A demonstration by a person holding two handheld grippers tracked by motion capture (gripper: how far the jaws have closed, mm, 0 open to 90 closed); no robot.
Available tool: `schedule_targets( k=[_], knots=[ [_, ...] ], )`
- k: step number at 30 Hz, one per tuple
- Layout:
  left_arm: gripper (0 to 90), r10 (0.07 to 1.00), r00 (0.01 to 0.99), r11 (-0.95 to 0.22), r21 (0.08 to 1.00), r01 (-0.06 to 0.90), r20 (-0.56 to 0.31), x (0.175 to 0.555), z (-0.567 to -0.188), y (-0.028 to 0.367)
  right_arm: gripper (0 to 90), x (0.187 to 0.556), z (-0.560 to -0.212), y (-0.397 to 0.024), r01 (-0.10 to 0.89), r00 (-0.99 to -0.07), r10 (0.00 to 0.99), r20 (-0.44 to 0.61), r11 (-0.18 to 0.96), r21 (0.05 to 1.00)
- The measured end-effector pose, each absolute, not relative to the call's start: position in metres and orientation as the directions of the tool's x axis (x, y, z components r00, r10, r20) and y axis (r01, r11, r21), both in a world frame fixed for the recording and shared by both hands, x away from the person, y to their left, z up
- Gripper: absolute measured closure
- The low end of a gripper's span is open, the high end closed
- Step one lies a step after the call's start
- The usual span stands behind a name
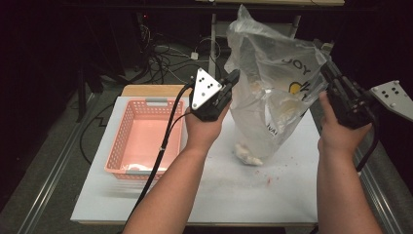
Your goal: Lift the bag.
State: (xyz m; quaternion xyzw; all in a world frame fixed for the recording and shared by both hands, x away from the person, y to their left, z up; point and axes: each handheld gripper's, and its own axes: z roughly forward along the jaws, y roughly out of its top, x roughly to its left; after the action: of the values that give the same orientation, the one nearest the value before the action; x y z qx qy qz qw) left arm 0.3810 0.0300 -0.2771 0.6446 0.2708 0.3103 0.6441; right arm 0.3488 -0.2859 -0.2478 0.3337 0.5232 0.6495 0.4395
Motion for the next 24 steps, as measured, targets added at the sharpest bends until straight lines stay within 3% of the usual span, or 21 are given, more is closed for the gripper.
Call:
schedule_targets(
  k=[16,24],
  knots=[
    [86.8,0.751,0.659,-0.12,0.988,0.094,0.029,0.395,-0.33,0.033,90.0,0.368,-0.306,-0.285,-0.075,-0.397,0.917,-0.04,0.011,0.997],
    [72.1,0.732,0.681,-0.123,0.982,0.146,-0.01,0.377,-0.348,0.05,90.0,0.371,-0.311,-0.284,-0.061,-0.39,0.919,-0.053,0.032,0.998]
  ],
)
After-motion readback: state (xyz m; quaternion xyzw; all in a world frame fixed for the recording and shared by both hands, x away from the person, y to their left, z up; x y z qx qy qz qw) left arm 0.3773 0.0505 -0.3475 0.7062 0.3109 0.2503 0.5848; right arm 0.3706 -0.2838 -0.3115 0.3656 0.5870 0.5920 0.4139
